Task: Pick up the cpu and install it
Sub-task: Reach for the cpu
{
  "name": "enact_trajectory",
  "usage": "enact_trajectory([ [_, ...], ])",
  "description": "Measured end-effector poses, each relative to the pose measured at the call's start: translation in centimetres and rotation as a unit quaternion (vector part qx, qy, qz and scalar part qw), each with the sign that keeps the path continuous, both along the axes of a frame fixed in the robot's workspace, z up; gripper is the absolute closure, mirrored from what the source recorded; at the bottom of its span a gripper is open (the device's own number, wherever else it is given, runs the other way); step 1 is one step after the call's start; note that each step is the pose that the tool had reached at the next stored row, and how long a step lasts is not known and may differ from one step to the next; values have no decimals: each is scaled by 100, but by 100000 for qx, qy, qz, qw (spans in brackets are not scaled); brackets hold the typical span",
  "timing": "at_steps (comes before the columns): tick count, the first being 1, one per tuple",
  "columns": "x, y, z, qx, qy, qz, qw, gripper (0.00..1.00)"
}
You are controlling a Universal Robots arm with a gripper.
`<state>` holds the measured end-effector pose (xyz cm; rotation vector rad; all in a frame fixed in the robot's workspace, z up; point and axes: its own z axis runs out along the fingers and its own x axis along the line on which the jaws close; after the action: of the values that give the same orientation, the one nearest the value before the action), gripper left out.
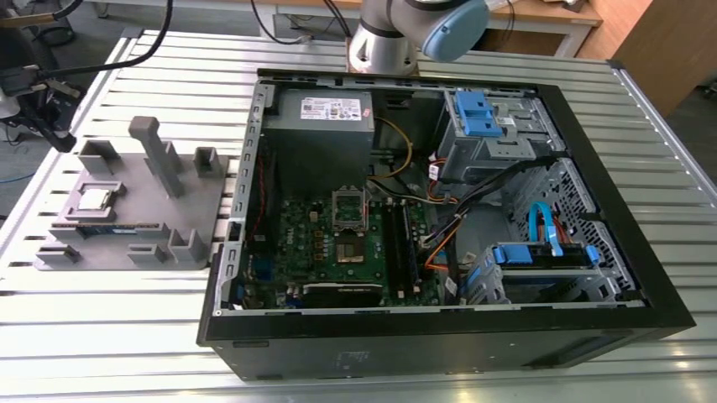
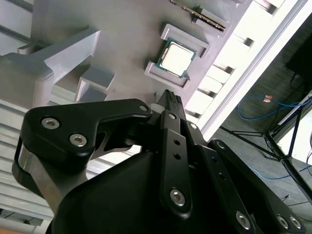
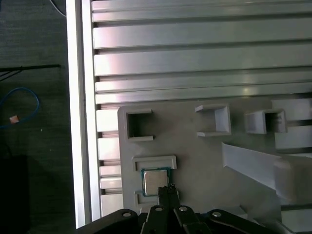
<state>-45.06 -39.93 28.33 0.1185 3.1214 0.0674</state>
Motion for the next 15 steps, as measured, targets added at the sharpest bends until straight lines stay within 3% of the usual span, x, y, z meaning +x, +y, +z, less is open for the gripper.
enact_trajectory([
  [9, -11, -20, -127, -4, 116, -7, 100000, 89],
  [15, -18, -25, -155, -10, 133, -5, 100000, 89],
])
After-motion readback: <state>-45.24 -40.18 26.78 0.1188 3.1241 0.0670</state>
